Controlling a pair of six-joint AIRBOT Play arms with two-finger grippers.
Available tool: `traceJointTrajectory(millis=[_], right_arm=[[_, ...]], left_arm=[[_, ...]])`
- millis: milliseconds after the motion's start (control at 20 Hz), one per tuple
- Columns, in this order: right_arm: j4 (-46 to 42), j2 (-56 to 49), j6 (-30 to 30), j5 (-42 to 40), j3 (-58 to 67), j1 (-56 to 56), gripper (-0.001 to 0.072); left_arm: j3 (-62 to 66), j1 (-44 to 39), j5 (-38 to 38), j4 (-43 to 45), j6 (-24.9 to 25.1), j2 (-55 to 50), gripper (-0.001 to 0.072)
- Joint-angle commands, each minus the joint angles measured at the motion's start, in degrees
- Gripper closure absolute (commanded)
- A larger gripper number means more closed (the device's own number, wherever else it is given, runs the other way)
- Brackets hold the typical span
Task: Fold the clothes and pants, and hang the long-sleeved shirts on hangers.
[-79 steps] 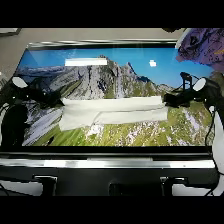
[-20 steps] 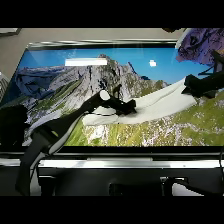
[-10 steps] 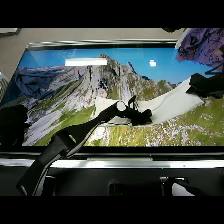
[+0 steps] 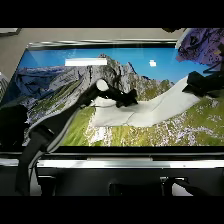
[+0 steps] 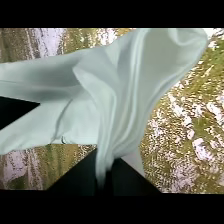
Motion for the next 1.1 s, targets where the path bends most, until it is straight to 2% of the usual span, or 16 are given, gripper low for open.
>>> traceJointTrajectory(millis=[0, 200, 350, 700, 1050], right_arm=[[-0.96, -0.39, 6.03, -3.82, 0.02, 7.65, 0.0682], [-5.20, -3.50, 14.91, -9.97, 0.02, 21.77, 0.0682], [-6.34, -7.82, 19.74, -15.87, 0.02, 31.04, 0.0682], [-5.97, -20.41, 24.24, -27.15, 0.02, 43.95, 0.0682], [-4.68, -27.06, 24.76, -32.39, 0.02, 45.59, 0.0681]], left_arm=[[-0.09, 8.48, -12.59, 15.21, -1.51, 9.44, 0.0694], [-0.09, 17.25, -21.84, 24.33, -1.44, 18.43, 0.0693], [-0.09, 22.47, -24.63, 25.14, -0.81, 22.58, 0.0692], [-0.09, 28.89, -27.19, 25.09, -0.63, 25.70, 0.0691], [-0.09, 29.29, -27.36, 25.11, 0.68, 25.66, 0.0691]])
